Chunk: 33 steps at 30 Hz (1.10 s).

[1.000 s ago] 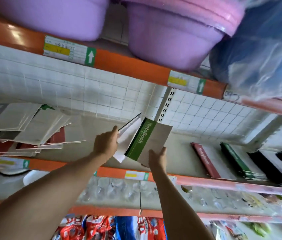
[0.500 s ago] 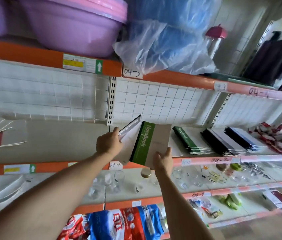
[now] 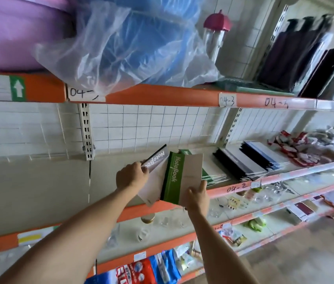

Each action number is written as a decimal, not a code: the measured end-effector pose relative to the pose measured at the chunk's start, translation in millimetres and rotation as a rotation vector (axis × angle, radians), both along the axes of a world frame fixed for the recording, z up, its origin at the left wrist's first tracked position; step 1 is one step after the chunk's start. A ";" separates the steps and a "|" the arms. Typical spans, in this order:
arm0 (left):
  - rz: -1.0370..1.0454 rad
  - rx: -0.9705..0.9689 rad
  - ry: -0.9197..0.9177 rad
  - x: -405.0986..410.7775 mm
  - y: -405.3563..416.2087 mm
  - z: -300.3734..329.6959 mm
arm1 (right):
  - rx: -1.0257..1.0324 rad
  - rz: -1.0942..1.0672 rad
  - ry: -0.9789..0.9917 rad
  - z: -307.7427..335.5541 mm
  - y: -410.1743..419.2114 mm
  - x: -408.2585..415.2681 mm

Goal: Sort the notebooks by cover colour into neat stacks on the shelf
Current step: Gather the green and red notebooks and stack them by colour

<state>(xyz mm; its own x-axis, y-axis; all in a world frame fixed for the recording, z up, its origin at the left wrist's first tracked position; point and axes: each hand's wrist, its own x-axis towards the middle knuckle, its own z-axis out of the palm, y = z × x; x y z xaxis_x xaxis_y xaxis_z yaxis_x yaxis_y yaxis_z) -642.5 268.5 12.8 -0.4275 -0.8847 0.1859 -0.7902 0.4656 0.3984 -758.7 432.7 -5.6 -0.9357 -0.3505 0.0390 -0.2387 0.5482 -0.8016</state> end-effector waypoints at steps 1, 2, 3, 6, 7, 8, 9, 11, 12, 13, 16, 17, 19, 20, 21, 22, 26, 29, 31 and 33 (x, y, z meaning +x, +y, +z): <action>-0.009 0.006 0.004 -7.5 -0.9 0.0 | 0.024 0.006 0.012 4.2 1.7 -8.1; -0.020 0.015 0.015 -18.6 -3.8 -0.6 | 0.053 0.002 0.031 6.7 0.5 -20.8; -0.030 0.019 0.019 -30.0 -8.0 -1.0 | 0.077 -0.005 0.053 10.0 -2.0 -33.3; -0.059 0.029 -0.011 -59.3 -16.4 -3.1 | 0.148 -0.032 0.118 12.8 -5.7 -61.4; -0.064 0.026 -0.020 -68.0 -17.5 -3.7 | 0.167 -0.032 0.140 10.9 -6.0 -68.6; -0.068 0.024 -0.028 -75.9 -18.4 -4.6 | 0.184 -0.025 0.159 9.3 -5.1 -74.8; -0.073 0.022 -0.035 -83.9 -18.9 -5.7 | 0.198 -0.022 0.169 8.8 -3.8 -81.4; -0.069 0.016 -0.051 -98.6 -18.7 -5.0 | 0.210 -0.033 0.181 8.4 -1.7 -100.6; -0.059 0.016 -0.054 -105.8 -19.5 -3.8 | 0.212 -0.042 0.184 10.0 -1.3 -112.0; -0.042 0.019 -0.055 -113.0 -21.5 -2.4 | 0.224 -0.045 0.183 13.0 -1.5 -123.9; 0.005 0.009 -0.076 -129.0 -29.1 2.5 | 0.285 0.009 0.209 20.2 -7.1 -160.9; 0.021 0.005 -0.084 -131.7 -31.2 2.4 | 0.305 0.039 0.211 22.0 -11.0 -171.3; 0.062 0.004 -0.099 -137.0 -31.9 -0.4 | 0.340 0.108 0.203 22.9 -20.4 -189.2; 0.093 0.002 -0.105 -140.4 -30.4 -1.7 | 0.368 0.148 0.205 22.2 -25.3 -197.8; 0.115 0.006 -0.110 -141.3 -29.2 -3.2 | 0.407 0.174 0.208 21.6 -29.6 -201.7; 0.137 0.007 -0.109 -143.7 -27.9 -3.8 | 0.443 0.189 0.214 21.7 -32.8 -206.9; 0.203 -0.045 -0.133 -155.5 -22.1 1.6 | 0.620 0.224 0.263 17.4 -42.1 -234.3; 0.268 -0.080 -0.147 -162.8 -17.4 10.5 | 0.697 0.252 0.226 9.2 -45.9 -249.1; 0.341 -0.087 -0.146 -169.5 -11.0 17.4 | 0.691 0.283 0.211 8.0 -46.6 -255.2; 0.382 -0.082 -0.126 -178.9 -3.1 22.3 | 0.686 0.322 0.238 10.6 -45.5 -260.1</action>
